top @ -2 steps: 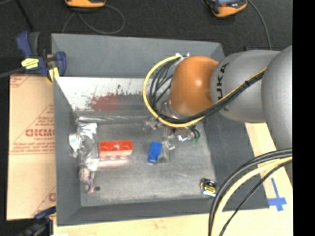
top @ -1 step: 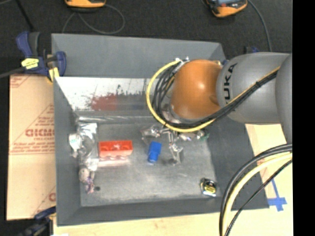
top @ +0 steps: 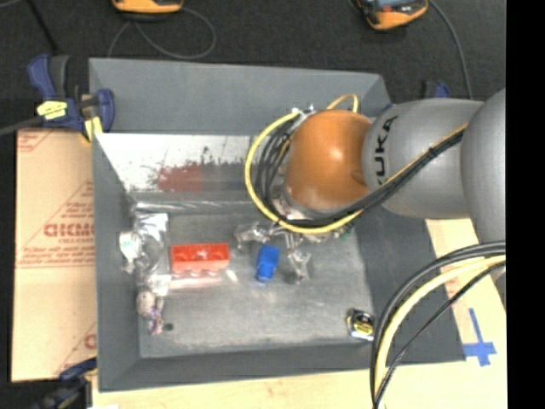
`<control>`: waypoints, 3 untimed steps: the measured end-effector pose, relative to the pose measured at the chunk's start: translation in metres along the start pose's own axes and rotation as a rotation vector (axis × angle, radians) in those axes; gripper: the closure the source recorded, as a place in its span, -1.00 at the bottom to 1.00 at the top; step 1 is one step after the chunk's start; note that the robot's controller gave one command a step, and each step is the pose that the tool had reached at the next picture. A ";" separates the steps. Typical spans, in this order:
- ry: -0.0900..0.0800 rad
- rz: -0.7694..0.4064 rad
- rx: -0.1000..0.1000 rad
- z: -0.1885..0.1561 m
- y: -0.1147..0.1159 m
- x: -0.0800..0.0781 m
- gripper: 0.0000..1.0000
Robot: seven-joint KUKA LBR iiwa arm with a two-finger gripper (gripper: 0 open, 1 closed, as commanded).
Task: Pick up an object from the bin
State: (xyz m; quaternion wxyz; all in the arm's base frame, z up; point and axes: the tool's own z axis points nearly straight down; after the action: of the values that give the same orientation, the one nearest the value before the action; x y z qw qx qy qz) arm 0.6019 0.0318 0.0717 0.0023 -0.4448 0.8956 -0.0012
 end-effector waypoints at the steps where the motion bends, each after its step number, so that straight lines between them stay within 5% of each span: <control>1: -0.004 0.004 0.003 -0.002 -0.002 -0.001 -1.00; 2: -0.004 0.006 0.004 -0.003 -0.002 -0.001 1.00; 3: -0.002 0.012 0.001 -0.034 -0.004 -0.002 1.00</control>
Offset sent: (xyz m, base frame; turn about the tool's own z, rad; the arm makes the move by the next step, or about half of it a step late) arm 0.0000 0.0000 0.0000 0.0000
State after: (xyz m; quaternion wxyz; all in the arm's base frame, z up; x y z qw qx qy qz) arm 0.6060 0.0309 0.1059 0.0033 -0.4394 0.8983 -0.0012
